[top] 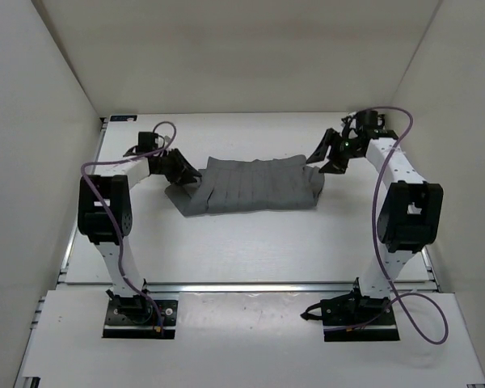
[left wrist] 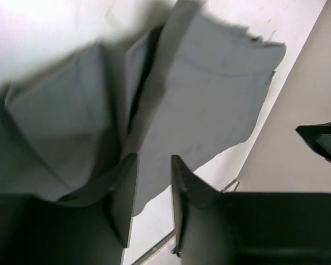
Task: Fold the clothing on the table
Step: Fold the skirt
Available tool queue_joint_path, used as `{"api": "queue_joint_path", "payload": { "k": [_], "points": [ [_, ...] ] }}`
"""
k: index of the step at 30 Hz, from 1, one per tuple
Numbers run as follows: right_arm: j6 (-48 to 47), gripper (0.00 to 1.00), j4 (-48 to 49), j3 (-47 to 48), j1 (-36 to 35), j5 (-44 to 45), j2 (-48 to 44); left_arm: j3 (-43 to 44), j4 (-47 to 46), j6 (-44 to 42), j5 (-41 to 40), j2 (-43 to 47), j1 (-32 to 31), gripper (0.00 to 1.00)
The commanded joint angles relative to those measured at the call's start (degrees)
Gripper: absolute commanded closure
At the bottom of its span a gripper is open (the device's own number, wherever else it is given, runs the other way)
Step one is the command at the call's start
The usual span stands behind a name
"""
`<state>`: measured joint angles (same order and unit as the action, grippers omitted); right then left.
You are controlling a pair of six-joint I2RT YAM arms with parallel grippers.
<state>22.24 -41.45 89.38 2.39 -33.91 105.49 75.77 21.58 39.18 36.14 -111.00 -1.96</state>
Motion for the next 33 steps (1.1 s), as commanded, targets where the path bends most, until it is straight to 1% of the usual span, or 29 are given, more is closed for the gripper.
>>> {"api": "queue_joint_path", "payload": {
  "k": [1, 2, 4, 6, 7, 8, 10, 13, 16, 17, 18, 19, 20, 21, 22, 23, 26, 27, 28, 29, 31, 32, 33],
  "points": [
    [-0.8, 0.44, 3.9, -10.7, 1.5, 2.2, -7.0, -6.3, -7.0, 2.5, 3.4, 10.4, -0.8, 0.56],
    [-0.4, 0.44, 5.1, -12.5, 2.8, 2.1, -7.7, -8.7, -6.5, 1.7, 1.4, 11.6, -0.9, 0.53],
    [1.0, 0.44, 8.7, -19.0, 4.1, 1.7, -9.0, -10.7, -2.9, -1.6, -2.0, 14.7, -1.5, 0.5],
    [1.9, 0.4, 11.2, -22.1, 4.5, 1.2, -8.6, -12.7, -0.5, -4.5, -8.0, 15.9, -2.7, 0.48],
    [2.5, 0.4, 12.4, -23.6, 4.3, 1.3, -8.3, -14.1, 0.2, -5.1, -9.8, 16.6, -2.6, 0.43],
    [2.8, 0.4, 13.1, -23.7, 3.7, 1.6, -7.8, -15.4, 0.4, -5.3, -10.9, 16.8, -3.5, 0.42],
    [4.0, 0.38, 14.3, -24.3, 2.9, 2.6, -5.4, -17.2, 0.5, -5.5, -13.8, 17.0, -4.4, 0.42],
    [6.4, 0.38, 16.7, -23.6, 1.4, 3.2, -2.2, -18.5, 0.8, -5.5, -17.8, 15.8, -5.4, 0.42],
    [8.6, 0.37, 18.5, -21.5, 0.7, 1.8, 1.8, -16.4, 3.5, -7.3, -20.6, 12.6, -7.5, 0.41],
    [8.9, 0.37, 17.7, -20.0, 0.7, 1.2, 3.7, -16.1, 4.1, -7.2, -21.4, 11.4, -7.9, 0.42],
    [9.0, 0.37, 16.5, -18.9, 0.1, 0.1, 4.6, -16.4, 4.1, -7.4, -22.0, 10.7, -8.6, 0.44],
    [8.4, 0.39, 15.8, -17.6, -0.5, -0.4, 6.2, -15.9, 4.2, -8.1, -22.3, 9.8, -9.0, 0.54],
    [7.8, 0.48, 14.6, -16.9, -0.8, -1.4, 7.3, -15.2, 4.1, -8.2, -23.1, 8.9, -9.4, 0.76],
    [7.5, 0.69, 14.2, -17.0, -1.0, -2.2, 7.6, -14.9, 4.2, -8.6, -23.1, 8.6, -9.6, 0.88],
    [6.9, 0.78, 14.0, -17.4, -0.6, -2.4, 7.4, -14.7, 4.5, -8.9, -22.6, 7.8, -9.9, 1.0],
    [6.5, 1.0, 14.3, -19.0, -0.3, -3.0, 6.4, -14.9, 4.6, -8.6, -22.5, 7.5, -10.0, 1.0],
    [3.1, 1.0, 10.4, -21.9, 4.0, -1.7, 2.2, -13.6, 3.7, -8.2, -21.0, 7.3, -12.5, 1.0],
    [2.0, 1.0, 8.5, -21.4, 6.3, 1.5, 1.0, -12.7, 3.3, -7.9, -21.1, 7.4, -14.5, 1.0],
    [-1.0, 1.0, 5.1, -20.7, 8.8, 4.4, -0.3, -12.4, 3.1, -6.6, -20.9, 7.4, -16.9, 1.0],
    [-3.8, 1.0, 1.1, -18.7, 10.7, 5.9, -1.5, -10.8, 2.2, -5.6, -20.5, 7.1, -18.9, 1.0],
    [-7.9, 1.0, -4.9, -13.6, 11.8, 11.8, -2.6, -8.5, 0.8, -3.2, -20.6, 5.7, -22.3, 1.0],
    [-9.4, 1.0, -9.0, -9.3, 11.1, 13.9, -2.9, -7.9, -0.6, -1.8, -20.0, 4.4, -24.0, 1.0],
    [-10.2, 1.0, -12.2, -4.6, 9.6, 18.0, -3.4, -6.8, -1.4, -0.5, -19.3, 3.2, -25.3, 1.0]
  ]
}}
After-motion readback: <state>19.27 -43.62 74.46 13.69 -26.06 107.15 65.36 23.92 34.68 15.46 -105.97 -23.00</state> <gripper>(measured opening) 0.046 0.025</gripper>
